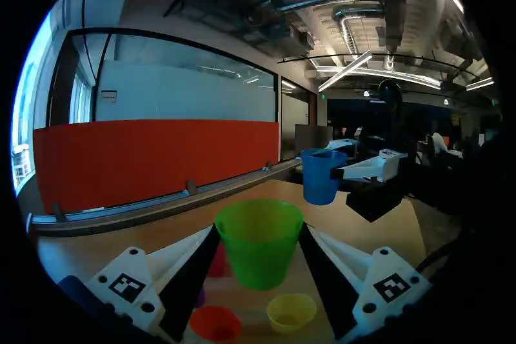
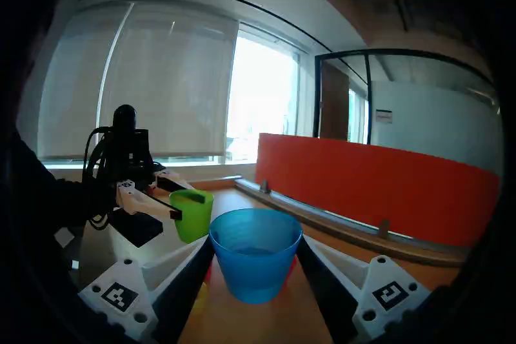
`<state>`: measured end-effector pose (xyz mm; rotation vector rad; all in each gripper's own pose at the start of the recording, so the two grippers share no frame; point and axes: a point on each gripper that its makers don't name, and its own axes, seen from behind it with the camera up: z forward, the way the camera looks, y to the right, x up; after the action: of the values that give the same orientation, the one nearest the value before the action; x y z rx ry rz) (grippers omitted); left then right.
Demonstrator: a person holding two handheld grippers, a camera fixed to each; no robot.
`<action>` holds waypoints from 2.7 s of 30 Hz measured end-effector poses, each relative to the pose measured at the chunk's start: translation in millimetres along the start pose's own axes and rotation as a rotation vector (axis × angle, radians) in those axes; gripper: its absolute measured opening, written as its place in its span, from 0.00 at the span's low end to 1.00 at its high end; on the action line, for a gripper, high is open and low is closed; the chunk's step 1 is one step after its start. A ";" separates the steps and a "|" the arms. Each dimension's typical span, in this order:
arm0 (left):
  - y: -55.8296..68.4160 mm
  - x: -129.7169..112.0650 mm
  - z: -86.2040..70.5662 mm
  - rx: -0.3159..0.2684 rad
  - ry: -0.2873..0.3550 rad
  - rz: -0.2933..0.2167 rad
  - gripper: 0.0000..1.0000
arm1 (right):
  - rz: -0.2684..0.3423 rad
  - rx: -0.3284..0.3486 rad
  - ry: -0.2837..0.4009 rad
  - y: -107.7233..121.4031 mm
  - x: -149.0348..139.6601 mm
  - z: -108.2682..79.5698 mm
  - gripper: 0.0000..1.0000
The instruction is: Pour water
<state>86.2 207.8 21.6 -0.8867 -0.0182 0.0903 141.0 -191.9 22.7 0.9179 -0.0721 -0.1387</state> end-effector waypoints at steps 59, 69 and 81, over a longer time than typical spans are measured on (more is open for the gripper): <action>34.0 -13.8 -10.9 -0.052 0.009 0.015 0.87 | -0.660 0.077 0.030 -17.4 92.9 73.7 0.90; 36.1 -14.0 -10.3 -0.058 0.009 0.021 0.87 | -0.755 0.068 0.045 -19.6 106.3 82.0 0.90; 38.5 -12.2 -10.2 -0.059 0.016 0.027 0.87 | -0.862 0.053 0.050 -19.8 115.8 88.0 0.90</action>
<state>71.8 223.0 -14.4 -0.9462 0.0058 0.1083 243.1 -290.3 60.6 0.9547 0.3750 -0.9154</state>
